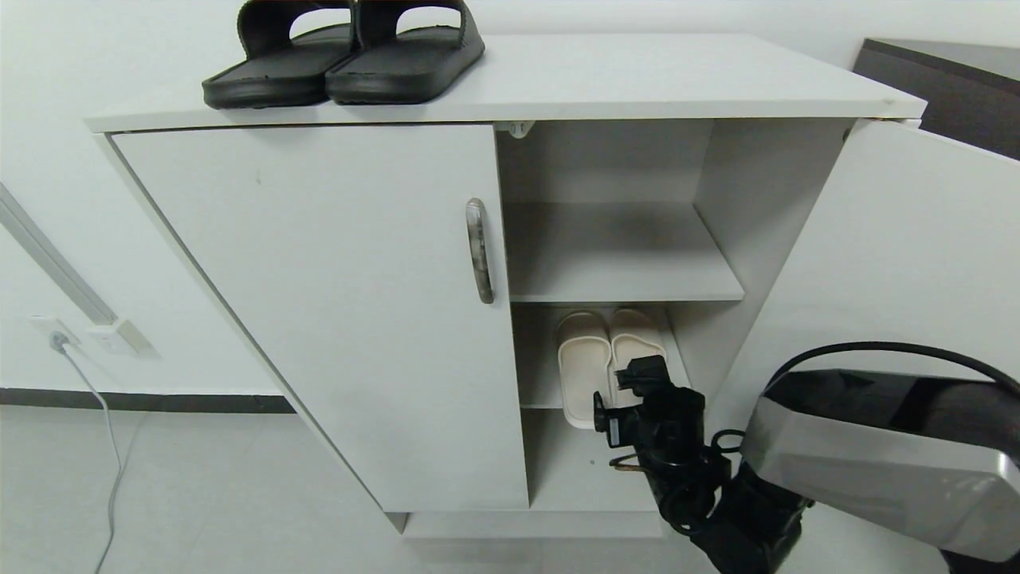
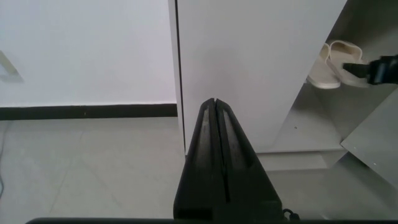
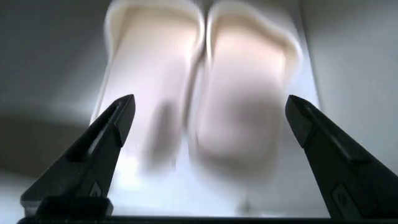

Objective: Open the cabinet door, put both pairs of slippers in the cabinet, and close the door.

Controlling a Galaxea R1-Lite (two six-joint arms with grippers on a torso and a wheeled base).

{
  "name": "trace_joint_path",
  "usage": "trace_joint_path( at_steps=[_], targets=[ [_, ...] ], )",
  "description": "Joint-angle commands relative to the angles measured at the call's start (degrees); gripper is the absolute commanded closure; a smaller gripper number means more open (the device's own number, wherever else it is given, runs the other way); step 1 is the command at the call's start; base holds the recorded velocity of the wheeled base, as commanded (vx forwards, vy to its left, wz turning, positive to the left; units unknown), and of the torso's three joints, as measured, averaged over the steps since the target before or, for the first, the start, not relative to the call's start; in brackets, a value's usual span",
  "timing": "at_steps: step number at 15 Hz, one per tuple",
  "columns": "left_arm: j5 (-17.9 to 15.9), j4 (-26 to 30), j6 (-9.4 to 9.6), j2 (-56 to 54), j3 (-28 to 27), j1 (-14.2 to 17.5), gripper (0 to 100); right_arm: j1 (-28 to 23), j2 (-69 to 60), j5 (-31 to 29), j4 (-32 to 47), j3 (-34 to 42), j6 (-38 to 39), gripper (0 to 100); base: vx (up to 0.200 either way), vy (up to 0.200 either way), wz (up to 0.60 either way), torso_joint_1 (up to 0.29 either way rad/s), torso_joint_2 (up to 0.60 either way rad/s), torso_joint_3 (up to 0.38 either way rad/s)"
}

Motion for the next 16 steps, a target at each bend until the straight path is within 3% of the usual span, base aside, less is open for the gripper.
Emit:
trace_joint_path(
  at_steps=[1,7,14,16],
  targets=[
    [-0.02,-0.01,-0.02,0.09,0.01,0.0,100,2.14,-9.36,0.01,-5.68,13.23,1.53,0,0.0,0.0,0.0,0.0,0.0,0.0],
    [-0.02,-0.01,-0.11,0.09,0.01,0.0,100,3.99,-9.27,0.01,-7.0,14.46,1.71,0,0.0,0.0,0.0,0.0,0.0,0.0],
    [0.07,-0.01,-0.37,0.09,0.01,0.0,100,5.74,-8.21,-0.17,-8.23,15.52,1.71,0,-0.2,0.0,0.0,0.003,0.0,0.004],
    [0.07,-0.01,-0.02,0.09,0.01,0.0,100,5.74,-7.51,-0.17,-10.17,15.69,1.27,0,0.0,0.0,0.0,0.0,0.0,0.0]
  ],
)
